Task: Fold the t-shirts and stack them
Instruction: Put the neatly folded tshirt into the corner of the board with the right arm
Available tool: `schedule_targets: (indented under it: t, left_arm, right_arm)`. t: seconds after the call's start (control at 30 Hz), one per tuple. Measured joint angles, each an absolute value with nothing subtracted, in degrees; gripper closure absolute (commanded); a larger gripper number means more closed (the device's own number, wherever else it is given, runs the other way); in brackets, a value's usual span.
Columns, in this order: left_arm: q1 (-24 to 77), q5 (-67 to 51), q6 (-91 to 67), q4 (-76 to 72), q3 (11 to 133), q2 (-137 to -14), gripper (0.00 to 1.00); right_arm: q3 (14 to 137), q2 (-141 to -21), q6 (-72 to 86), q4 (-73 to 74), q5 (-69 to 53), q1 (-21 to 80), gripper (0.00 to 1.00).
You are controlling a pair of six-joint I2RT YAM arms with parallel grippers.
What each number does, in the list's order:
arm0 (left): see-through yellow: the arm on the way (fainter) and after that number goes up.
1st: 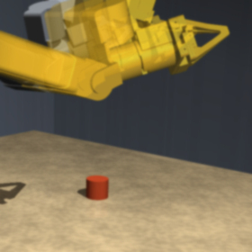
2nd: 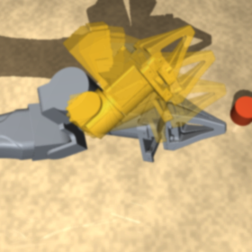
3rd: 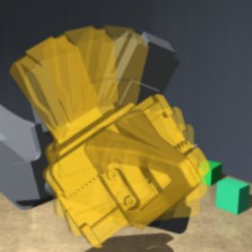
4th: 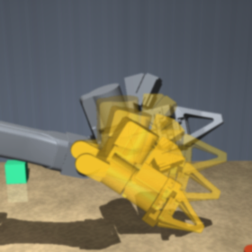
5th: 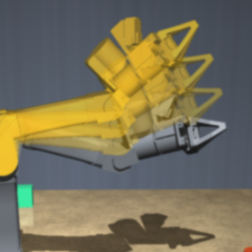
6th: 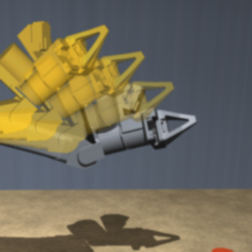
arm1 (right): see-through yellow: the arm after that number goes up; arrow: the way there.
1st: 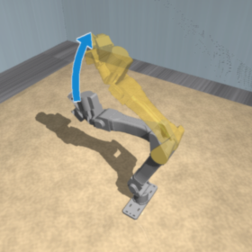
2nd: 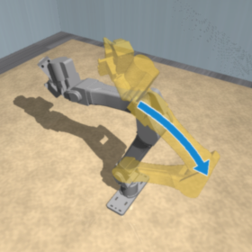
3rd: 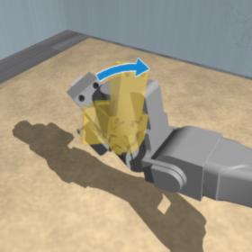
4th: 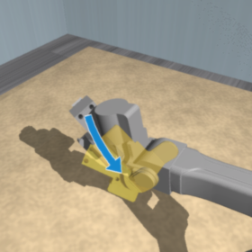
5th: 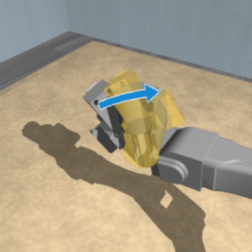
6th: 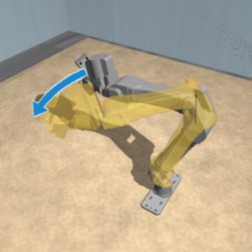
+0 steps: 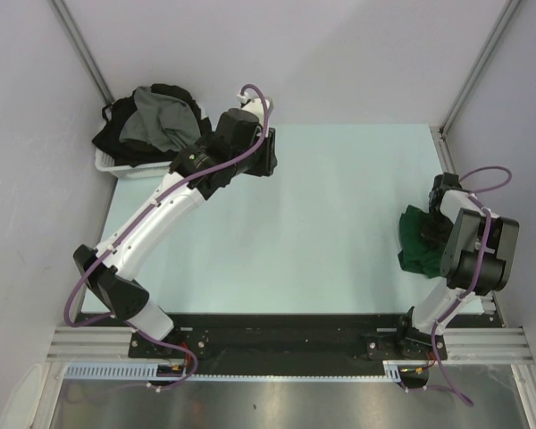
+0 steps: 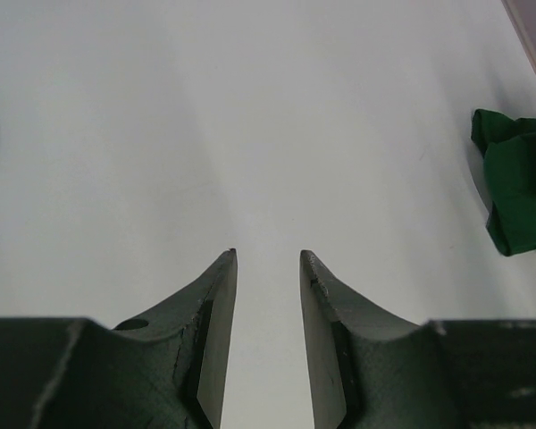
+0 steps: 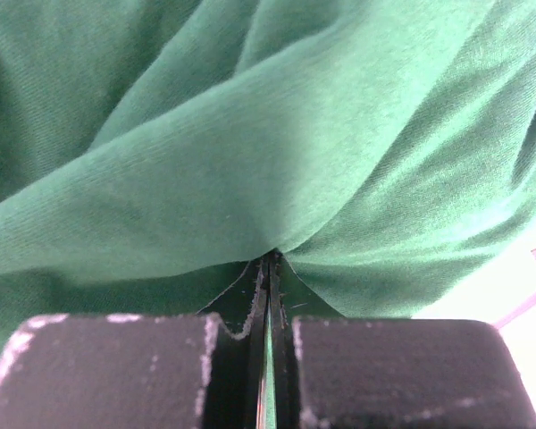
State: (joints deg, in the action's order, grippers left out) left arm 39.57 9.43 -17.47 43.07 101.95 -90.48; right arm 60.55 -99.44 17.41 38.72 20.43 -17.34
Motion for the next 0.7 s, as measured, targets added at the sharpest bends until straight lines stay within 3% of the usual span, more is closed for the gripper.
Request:
schedule_targets:
  t: [0.47,0.53,0.6,0.7]
  left_arm:
    - [39.6,9.3,-17.5,43.0,102.0,-90.5,0.6]
    - [39.6,9.3,-17.5,43.0,102.0,-90.7,0.6]
    - [39.6,9.3,-17.5,43.0,102.0,-90.8,0.6]
    - [39.6,9.2,-17.5,43.0,102.0,-91.0,0.59]
  right_arm:
    - [60.2,-100.8,15.7,38.2,28.4,-12.1,1.0]
    - [60.2,-100.8,15.8,38.2,28.4,-12.1,0.94]
    - [60.2,-100.8,16.2,38.3,28.6,-12.0,0.78]
    - [60.3,-100.9,16.7,38.7,30.0,-11.4,0.67]
